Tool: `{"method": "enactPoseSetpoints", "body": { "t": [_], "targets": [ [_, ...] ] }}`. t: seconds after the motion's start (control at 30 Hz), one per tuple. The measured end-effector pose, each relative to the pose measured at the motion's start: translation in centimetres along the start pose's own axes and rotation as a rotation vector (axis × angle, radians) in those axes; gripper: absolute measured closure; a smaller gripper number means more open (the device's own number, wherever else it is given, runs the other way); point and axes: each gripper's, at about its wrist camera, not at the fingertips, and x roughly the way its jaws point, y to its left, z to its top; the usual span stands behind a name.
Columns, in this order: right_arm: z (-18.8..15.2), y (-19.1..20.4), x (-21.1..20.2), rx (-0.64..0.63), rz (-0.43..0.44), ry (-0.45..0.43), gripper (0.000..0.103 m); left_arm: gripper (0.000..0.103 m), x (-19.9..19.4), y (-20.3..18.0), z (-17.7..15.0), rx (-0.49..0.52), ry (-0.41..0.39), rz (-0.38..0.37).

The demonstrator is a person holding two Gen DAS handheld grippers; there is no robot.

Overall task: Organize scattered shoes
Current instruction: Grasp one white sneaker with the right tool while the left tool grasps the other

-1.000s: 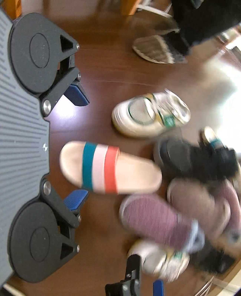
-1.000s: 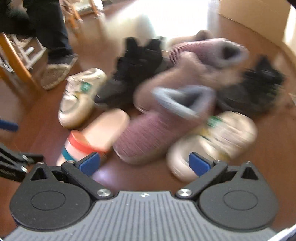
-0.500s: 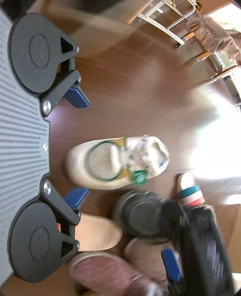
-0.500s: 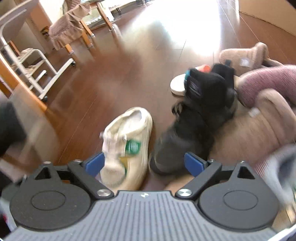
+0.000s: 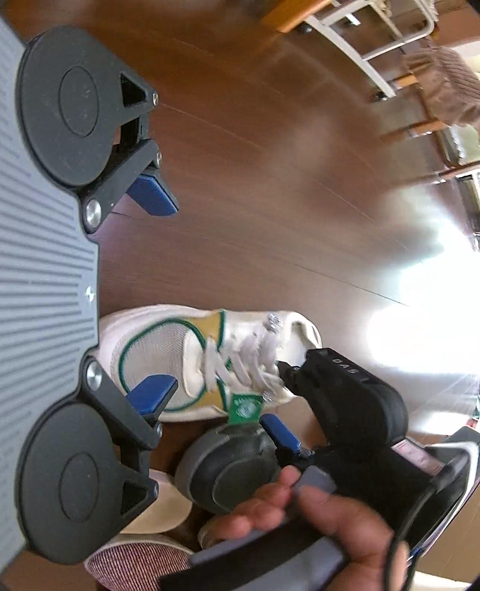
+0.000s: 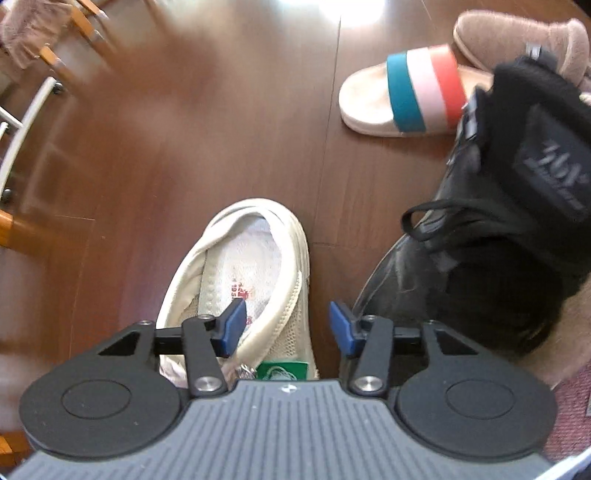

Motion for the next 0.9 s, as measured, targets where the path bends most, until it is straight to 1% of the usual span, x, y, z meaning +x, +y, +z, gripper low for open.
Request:
{"method": "enactPoseSetpoints", "body": {
  "t": [0.03,0.1,0.13,0.17,0.27,0.47,0.53,0.6,0.67,0.73,0.77,0.83,0.87,0.9],
  "targets": [
    [-0.1,0.1,0.1,0.006,0.001,0.003,0.073,0.009,0.0,0.0,-0.2,0.004,0.002,0.001],
    [-0.3,0.2,0.3,0.018,0.003,0.009,0.079,0.009,-0.1,0.0,-0.4,0.008,0.006,0.007],
    [-0.3,0.2,0.4,0.024,0.003,0.012,0.087,0.009,0.0,0.1,-0.5,0.005,0.01,0.012],
    [-0.4,0.3,0.4,0.031,0.004,0.015,0.092,0.009,-0.1,0.2,-0.6,-0.002,0.013,0.014],
    [-0.7,0.5,0.7,0.049,0.007,0.024,0.096,0.009,-0.5,0.6,-0.8,-0.025,0.018,0.012],
    [-1.2,0.9,1.2,0.086,0.012,0.042,0.096,0.008,-3.0,0.3,-2.0,0.006,0.005,0.031],
    [0.2,0.6,3.6,0.102,0.048,0.019,0.096,0.008,-4.5,-0.1,-2.2,0.021,-0.013,0.025],
    [0.4,-0.3,0.5,0.137,0.1,-0.01,0.096,0.008,-6.0,-0.8,-2.1,0.042,-0.036,0.016],
    [0.5,-1.5,-3.3,0.158,0.149,-0.041,0.096,0.008,-8.1,-2.2,-1.8,0.084,-0.073,-0.001],
    [0.2,-3.3,-7.6,0.178,0.18,-0.072,0.096,0.008,-9.9,-3.8,-1.5,0.136,-0.109,-0.024],
    [-0.2,-4.7,-9.9,0.197,0.187,-0.084,0.096,0.008,-10.7,-4.6,-1.4,0.159,-0.125,-0.034],
    [-1.5,-7.9,-14.7,0.245,0.192,-0.108,0.096,0.007,-12.9,-7.7,-1.0,0.242,-0.176,-0.075],
    [-2.5,-9.8,-17.1,0.268,0.182,-0.123,0.096,0.007,-13.5,-8.8,-0.9,0.27,-0.187,-0.092],
    [-3.8,-11.9,-19.5,0.295,0.164,-0.138,0.096,0.007,-14.3,-10.8,-0.8,0.321,-0.197,-0.126]
  ]
}}
